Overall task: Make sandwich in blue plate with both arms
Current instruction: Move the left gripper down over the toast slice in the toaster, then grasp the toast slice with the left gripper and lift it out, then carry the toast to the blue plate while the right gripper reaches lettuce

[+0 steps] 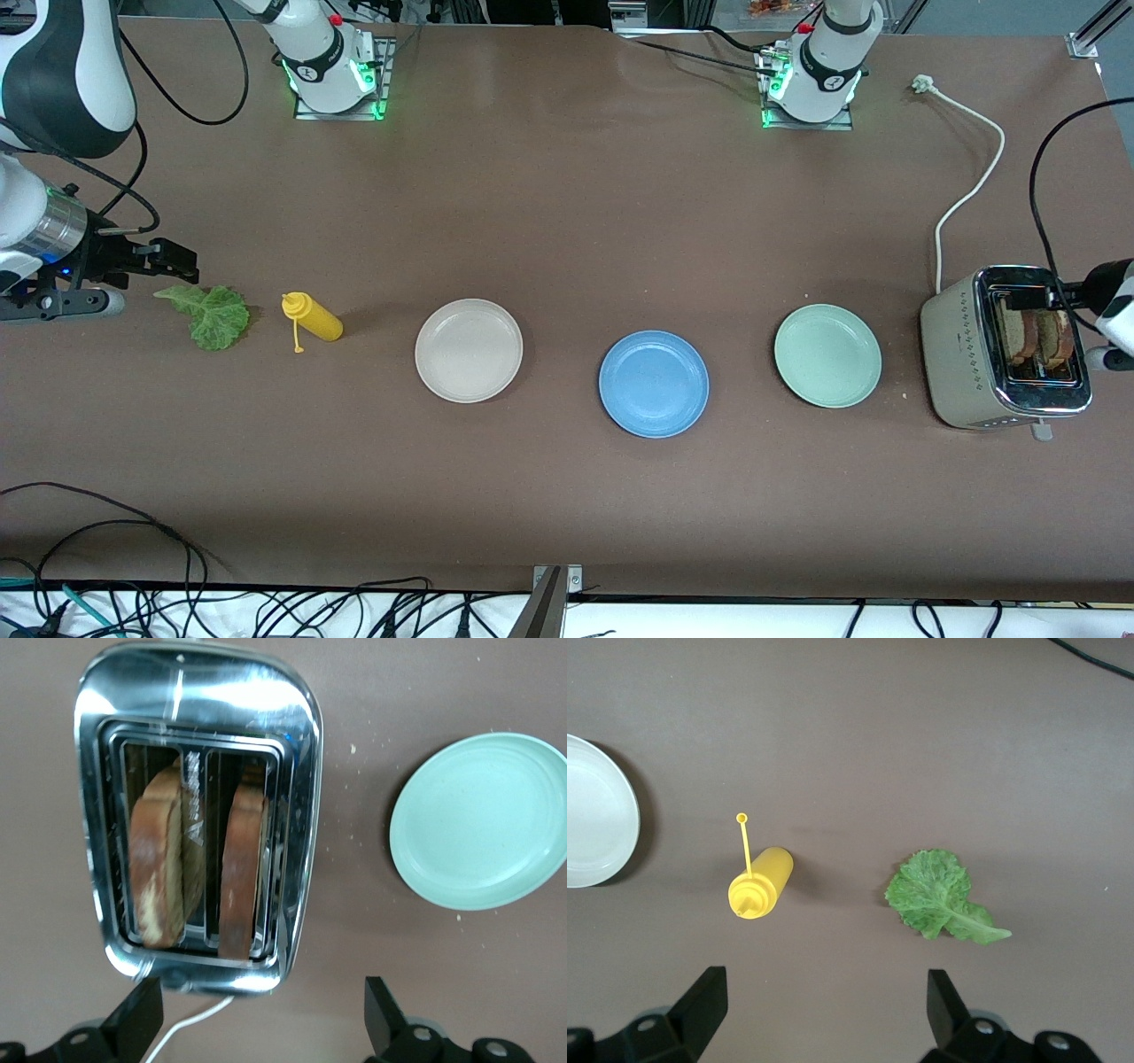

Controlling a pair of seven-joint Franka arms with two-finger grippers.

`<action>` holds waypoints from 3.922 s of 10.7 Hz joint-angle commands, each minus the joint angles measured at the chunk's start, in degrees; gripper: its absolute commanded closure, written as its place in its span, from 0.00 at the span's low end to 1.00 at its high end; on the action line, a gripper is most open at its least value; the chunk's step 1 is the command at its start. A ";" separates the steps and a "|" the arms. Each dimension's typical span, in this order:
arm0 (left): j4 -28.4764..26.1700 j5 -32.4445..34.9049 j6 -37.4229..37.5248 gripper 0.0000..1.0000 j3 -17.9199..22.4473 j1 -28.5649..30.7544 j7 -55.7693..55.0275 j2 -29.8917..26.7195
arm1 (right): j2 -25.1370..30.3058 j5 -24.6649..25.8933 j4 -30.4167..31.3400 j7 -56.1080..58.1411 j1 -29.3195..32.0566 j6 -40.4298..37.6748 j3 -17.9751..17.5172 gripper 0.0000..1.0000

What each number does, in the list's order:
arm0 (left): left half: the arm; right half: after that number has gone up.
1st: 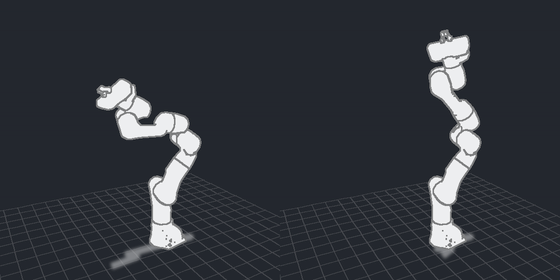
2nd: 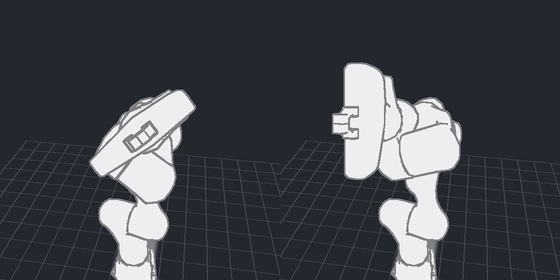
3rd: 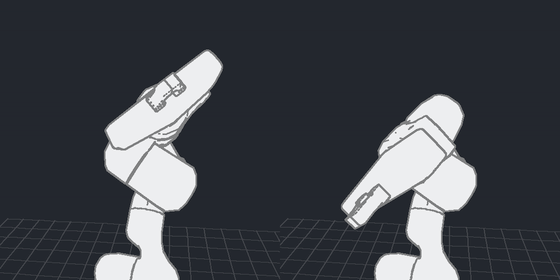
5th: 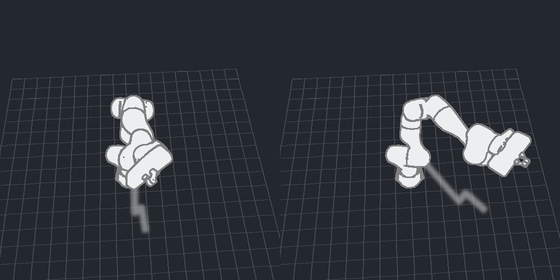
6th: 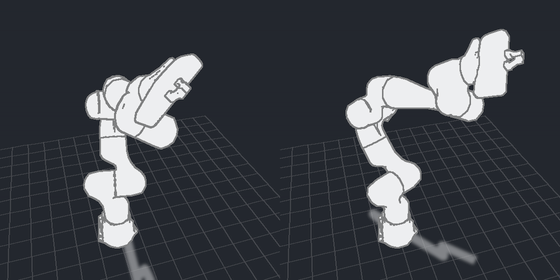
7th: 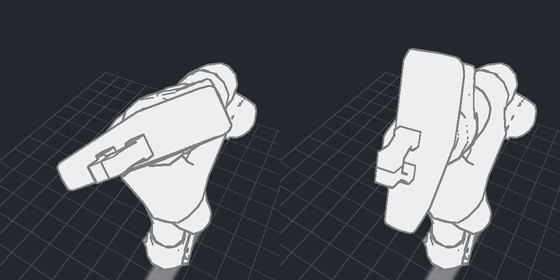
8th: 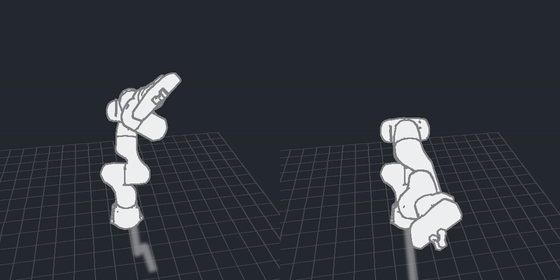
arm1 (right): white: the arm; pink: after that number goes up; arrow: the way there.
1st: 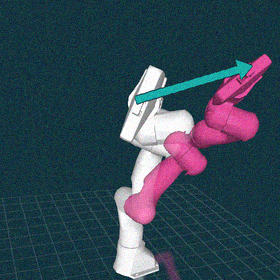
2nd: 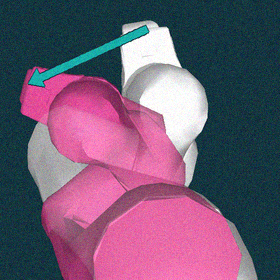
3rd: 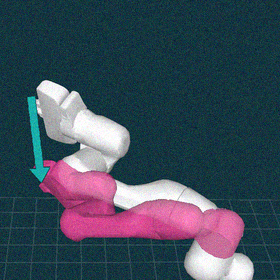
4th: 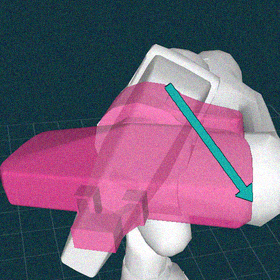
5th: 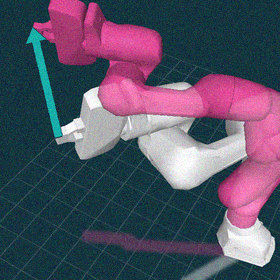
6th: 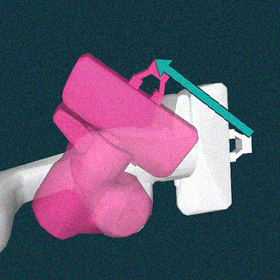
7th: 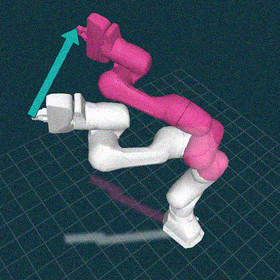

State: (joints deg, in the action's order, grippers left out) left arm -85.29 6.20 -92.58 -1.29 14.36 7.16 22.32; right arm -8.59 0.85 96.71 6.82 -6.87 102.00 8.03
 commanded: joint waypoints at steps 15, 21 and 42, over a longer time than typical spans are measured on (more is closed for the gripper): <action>2.14 -0.31 -2.18 1.00 0.06 1.02 0.93 4.84 | -0.11 -0.06 -0.21 -0.22 0.19 -0.13 -0.12 0.00; 2.76 -0.75 5.73 1.00 -0.20 1.02 2.33 -2.45 | -0.11 -0.06 -0.20 -0.31 0.19 -0.13 -0.12 0.00; 6.72 -16.72 11.82 1.00 -4.60 -9.78 -15.49 -2.73 | -8.98 -0.76 3.91 15.77 4.49 6.88 9.81 0.00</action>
State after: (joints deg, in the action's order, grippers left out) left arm -78.54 -5.66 -77.65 -6.19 6.75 -5.57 18.47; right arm -16.70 0.82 97.81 20.57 -3.75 105.61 18.03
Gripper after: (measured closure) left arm 0.938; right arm 0.000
